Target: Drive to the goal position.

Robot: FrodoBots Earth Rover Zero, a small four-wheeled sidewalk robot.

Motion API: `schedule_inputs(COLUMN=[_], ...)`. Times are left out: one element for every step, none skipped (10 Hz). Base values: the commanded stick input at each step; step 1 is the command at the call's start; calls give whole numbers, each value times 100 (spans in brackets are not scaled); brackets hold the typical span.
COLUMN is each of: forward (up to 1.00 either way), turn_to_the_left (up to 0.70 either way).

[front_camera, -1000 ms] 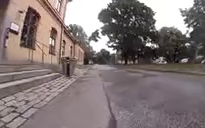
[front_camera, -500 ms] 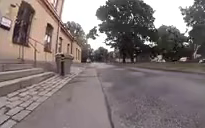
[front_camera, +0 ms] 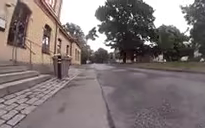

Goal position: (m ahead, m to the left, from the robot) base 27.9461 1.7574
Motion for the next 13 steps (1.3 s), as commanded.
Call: schedule_inputs(forward=[70,70,70,70,70,70,70,70,70,70,70,70,70], turn_to_the_left=[0,0,-2,-13,-24,-18,-5,0,0,0,0,-2,-23])
